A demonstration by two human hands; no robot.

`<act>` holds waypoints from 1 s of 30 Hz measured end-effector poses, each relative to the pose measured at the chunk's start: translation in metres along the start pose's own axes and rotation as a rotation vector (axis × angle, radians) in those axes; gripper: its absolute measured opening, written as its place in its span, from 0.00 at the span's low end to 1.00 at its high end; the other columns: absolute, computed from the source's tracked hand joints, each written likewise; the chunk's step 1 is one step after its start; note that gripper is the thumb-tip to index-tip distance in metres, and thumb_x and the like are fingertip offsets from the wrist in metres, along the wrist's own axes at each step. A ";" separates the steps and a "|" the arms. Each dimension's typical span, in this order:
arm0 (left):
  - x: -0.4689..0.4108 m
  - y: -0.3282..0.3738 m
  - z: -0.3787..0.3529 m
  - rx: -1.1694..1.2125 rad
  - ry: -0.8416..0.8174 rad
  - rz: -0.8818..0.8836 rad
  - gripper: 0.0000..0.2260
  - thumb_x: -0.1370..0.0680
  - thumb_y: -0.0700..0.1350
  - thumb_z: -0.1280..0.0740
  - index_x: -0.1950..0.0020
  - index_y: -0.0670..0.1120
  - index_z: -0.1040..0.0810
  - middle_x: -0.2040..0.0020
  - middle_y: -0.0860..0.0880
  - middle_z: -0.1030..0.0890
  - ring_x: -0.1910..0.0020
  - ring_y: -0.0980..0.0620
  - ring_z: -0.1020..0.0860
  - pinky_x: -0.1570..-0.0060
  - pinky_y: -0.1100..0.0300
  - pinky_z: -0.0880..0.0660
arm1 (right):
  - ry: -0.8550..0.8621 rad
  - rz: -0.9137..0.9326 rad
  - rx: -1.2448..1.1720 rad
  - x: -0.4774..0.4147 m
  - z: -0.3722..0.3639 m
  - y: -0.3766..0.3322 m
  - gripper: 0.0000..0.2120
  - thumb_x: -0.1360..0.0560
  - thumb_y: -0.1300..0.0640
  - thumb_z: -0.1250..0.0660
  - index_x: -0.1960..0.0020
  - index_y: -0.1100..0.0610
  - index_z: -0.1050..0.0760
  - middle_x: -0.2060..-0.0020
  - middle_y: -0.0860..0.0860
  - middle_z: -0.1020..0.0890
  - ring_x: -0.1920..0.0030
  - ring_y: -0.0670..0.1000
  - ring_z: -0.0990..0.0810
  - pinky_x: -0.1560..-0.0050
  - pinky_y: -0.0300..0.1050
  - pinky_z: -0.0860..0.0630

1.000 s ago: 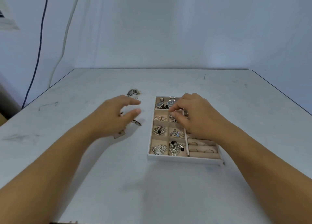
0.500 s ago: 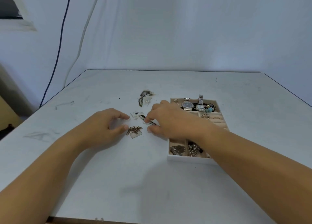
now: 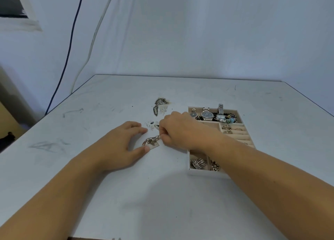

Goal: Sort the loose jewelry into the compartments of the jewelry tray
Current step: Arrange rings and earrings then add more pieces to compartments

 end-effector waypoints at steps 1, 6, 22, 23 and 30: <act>0.000 0.005 -0.002 -0.006 0.005 -0.013 0.32 0.30 0.69 0.42 0.30 0.56 0.32 0.29 0.57 0.35 0.31 0.58 0.34 0.33 0.62 0.37 | 0.004 -0.020 -0.035 0.003 0.005 0.005 0.04 0.25 0.54 0.42 0.57 0.52 0.30 0.57 0.49 0.22 0.54 0.52 0.27 0.49 0.52 0.29; -0.004 0.043 -0.014 0.001 0.041 -0.120 0.28 0.25 0.64 0.42 0.29 0.53 0.32 0.29 0.55 0.34 0.31 0.57 0.35 0.33 0.65 0.38 | 0.059 -0.151 -0.338 0.030 0.038 0.052 0.03 0.25 0.56 0.39 0.55 0.52 0.27 0.62 0.46 0.21 0.62 0.47 0.24 0.62 0.42 0.27; -0.044 0.081 -0.039 0.007 0.082 -0.091 0.21 0.20 0.53 0.43 0.28 0.50 0.33 0.29 0.52 0.34 0.30 0.55 0.38 0.32 0.63 0.42 | 0.258 -0.286 -0.349 0.064 0.078 0.156 0.05 0.22 0.54 0.39 0.51 0.53 0.26 0.58 0.46 0.21 0.57 0.46 0.23 0.60 0.34 0.29; -0.044 0.080 -0.039 0.005 0.086 -0.090 0.21 0.20 0.54 0.43 0.28 0.50 0.33 0.28 0.53 0.34 0.30 0.56 0.38 0.32 0.63 0.42 | 0.263 -0.292 -0.348 0.064 0.075 0.158 0.05 0.22 0.54 0.39 0.50 0.53 0.26 0.59 0.46 0.21 0.58 0.46 0.23 0.60 0.34 0.30; -0.043 0.081 -0.039 -0.021 0.094 -0.079 0.21 0.20 0.54 0.43 0.28 0.52 0.34 0.28 0.54 0.35 0.29 0.57 0.39 0.32 0.63 0.42 | 0.258 -0.349 -0.281 0.066 0.054 0.176 0.05 0.22 0.56 0.39 0.50 0.55 0.25 0.63 0.44 0.24 0.61 0.45 0.25 0.63 0.34 0.31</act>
Point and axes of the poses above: each hand's wrist, its own x-axis away from the middle knuckle, its own z-axis out of the back of the hand, y = z × x, the point moved 9 cm from there along -x, towards the middle knuckle
